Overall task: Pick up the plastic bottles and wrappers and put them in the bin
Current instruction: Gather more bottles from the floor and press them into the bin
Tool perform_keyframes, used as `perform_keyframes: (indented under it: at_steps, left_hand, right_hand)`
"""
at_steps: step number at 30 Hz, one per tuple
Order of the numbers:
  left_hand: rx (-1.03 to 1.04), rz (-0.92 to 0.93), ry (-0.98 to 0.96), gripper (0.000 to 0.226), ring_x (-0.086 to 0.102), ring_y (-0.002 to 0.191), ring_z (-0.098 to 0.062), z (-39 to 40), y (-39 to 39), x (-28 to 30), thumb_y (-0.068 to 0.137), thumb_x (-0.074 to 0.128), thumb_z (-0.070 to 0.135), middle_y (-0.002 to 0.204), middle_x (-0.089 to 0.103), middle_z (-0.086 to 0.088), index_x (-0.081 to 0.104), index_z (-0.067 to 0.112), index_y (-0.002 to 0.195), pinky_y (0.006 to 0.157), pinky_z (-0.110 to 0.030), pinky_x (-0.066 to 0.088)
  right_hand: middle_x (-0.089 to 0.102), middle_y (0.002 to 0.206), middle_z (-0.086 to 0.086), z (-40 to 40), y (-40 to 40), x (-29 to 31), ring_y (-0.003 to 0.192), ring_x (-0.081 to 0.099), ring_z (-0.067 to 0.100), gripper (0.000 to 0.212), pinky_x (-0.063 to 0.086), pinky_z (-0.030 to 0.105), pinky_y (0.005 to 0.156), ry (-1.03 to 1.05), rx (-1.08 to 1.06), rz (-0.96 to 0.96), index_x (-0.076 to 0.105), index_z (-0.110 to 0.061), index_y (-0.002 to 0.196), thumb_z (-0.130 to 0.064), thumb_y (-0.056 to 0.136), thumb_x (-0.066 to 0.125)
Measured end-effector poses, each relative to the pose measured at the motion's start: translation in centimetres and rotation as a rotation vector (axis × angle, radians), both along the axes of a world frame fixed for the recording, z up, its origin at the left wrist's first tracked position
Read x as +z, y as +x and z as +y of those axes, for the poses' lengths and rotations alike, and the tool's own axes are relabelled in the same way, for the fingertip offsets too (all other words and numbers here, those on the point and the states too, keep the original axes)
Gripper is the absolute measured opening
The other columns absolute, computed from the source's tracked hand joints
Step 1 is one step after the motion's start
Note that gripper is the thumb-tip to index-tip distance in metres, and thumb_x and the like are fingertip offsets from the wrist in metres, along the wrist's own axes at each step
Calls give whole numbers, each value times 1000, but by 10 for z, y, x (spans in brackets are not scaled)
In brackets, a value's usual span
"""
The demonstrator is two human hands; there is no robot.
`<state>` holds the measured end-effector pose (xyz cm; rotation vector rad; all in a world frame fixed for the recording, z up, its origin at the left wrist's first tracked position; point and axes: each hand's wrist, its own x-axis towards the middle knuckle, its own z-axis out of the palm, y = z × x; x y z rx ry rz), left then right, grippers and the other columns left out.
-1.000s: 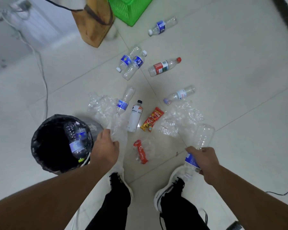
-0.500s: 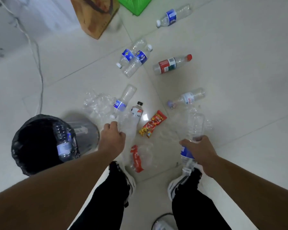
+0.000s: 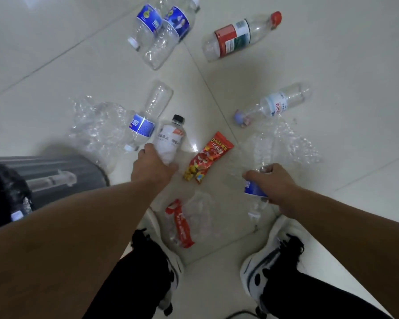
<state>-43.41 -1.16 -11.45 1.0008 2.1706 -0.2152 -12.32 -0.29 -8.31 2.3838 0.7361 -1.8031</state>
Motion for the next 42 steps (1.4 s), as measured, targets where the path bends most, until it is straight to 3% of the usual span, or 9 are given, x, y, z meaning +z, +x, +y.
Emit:
perform_keyframes:
  at_steps: [4,8,12,18,24,31,36,39,42]
  left_hand:
    - [66,-49,20,78,65,109,-39,-5,-5,77,68,85,55,119,58,-8,47,19,125,86,-45,55]
    - [51,-113,11,75,65,104,-35,-2,-12,171,67,81,56,116,57,-6,46,21,124,85,-46,57]
    - [3,-137,-56,76,65,108,-36,0,-23,262,67,77,59,122,58,-5,46,21,125,90,-50,59]
    - [11,-200,31,71,65,105,-31,2,-38,364,74,82,51,121,60,-5,48,20,129,88,-48,60]
    - [77,-164,95,72,65,105,-32,2,-60,392,77,83,49,122,62,-6,47,20,133,87,-43,56]
    - [382,-182,218,64,65,88,-16,-50,-80,403,78,88,39,98,63,10,54,23,129,70,-25,48]
    - [493,-144,181,64,65,94,-20,-101,-105,402,76,86,52,102,64,8,50,29,124,85,-34,55]
    - [561,-130,134,65,58,79,-6,-132,-126,396,76,82,58,94,58,13,48,24,120,69,-29,48]
    - [632,-103,103,72,64,87,-19,-151,-154,387,74,79,63,101,62,3,50,19,123,72,-33,49]
  right_hand:
    - [71,113,17,-8,-14,83,89,72,31,66,54,41,68,-22,-16,-2,54,-17,123,-45,76,92]
    - [72,115,18,1,-25,181,106,74,38,68,61,52,89,-14,-47,-12,54,-15,127,-42,77,92]
    - [73,118,17,6,-42,270,98,75,31,66,57,43,78,2,-76,-4,54,-17,124,-41,76,93]
    - [76,114,17,22,-82,361,83,71,24,54,58,41,76,13,-123,127,56,-21,111,-39,76,93]
    - [76,103,10,37,-104,381,83,72,23,44,60,40,74,60,-22,184,59,-24,100,-41,76,93]
    - [75,101,6,33,-106,389,83,69,22,39,57,38,71,92,170,206,61,-27,99,-44,81,91]
    - [74,105,4,23,-125,391,90,72,21,46,62,40,76,73,261,212,60,-32,104,-49,76,92]
    - [77,103,4,13,-147,387,85,74,18,46,62,34,67,62,287,223,64,-31,109,-49,77,91]
    - [80,100,4,-3,-174,382,81,77,17,55,59,29,58,30,321,218,65,-27,119,-49,76,92]
